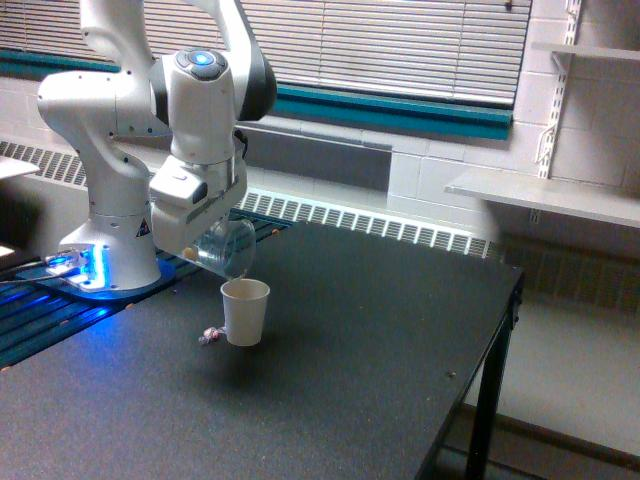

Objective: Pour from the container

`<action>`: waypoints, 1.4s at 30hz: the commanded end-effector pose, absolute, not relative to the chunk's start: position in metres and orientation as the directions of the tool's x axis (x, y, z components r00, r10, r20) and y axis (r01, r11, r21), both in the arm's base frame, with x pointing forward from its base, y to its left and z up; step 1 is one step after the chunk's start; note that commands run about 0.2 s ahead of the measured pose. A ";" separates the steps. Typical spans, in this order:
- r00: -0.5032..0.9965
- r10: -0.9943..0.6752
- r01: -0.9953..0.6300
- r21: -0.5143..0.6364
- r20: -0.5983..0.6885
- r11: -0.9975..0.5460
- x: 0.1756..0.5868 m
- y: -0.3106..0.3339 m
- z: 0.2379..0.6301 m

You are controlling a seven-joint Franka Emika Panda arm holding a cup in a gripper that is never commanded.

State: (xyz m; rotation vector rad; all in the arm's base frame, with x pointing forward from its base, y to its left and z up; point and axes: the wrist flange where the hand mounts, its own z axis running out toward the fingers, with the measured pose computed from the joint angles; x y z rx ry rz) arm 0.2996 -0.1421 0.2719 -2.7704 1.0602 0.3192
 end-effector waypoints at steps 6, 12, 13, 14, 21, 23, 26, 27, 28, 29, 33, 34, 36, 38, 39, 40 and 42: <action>0.722 -0.657 -0.681 -0.062 -0.216 -0.729 0.307 -0.137 0.285; 0.731 -0.650 -0.673 -0.064 -0.210 -0.737 0.305 -0.135 0.289; 0.731 -0.650 -0.674 -0.067 -0.208 -0.736 0.305 -0.134 0.289; 0.730 -0.651 -0.675 -0.069 -0.206 -0.735 0.306 -0.134 0.290; 0.753 -0.627 -0.652 -0.096 -0.200 -0.752 0.302 -0.133 0.296; 0.764 -0.613 -0.639 -0.113 -0.201 -0.760 0.300 -0.132 0.298; 0.788 -0.581 -0.610 -0.140 -0.202 -0.780 0.294 -0.131 0.300; 0.800 -0.565 -0.596 -0.150 -0.204 -0.789 0.290 -0.130 0.300; 0.811 -0.548 -0.580 -0.157 -0.205 -0.799 0.287 -0.130 0.300; 0.823 -0.530 -0.562 -0.162 -0.205 -0.811 0.282 -0.130 0.300; 0.867 -0.453 -0.492 -0.209 -0.208 -0.845 0.266 -0.127 0.301; 0.876 -0.436 -0.475 -0.215 -0.205 -0.853 0.262 -0.127 0.300; 0.896 -0.394 -0.436 -0.248 -0.203 -0.865 0.255 -0.126 0.301; 0.913 -0.354 -0.399 -0.266 -0.202 -0.877 0.247 -0.127 0.303; 0.921 -0.334 -0.380 -0.277 -0.201 -0.882 0.243 -0.129 0.304; 0.925 -0.323 -0.371 -0.286 -0.200 -0.884 0.241 -0.131 0.306; 0.926 -0.325 -0.371 -0.291 -0.194 -0.882 0.240 -0.132 0.310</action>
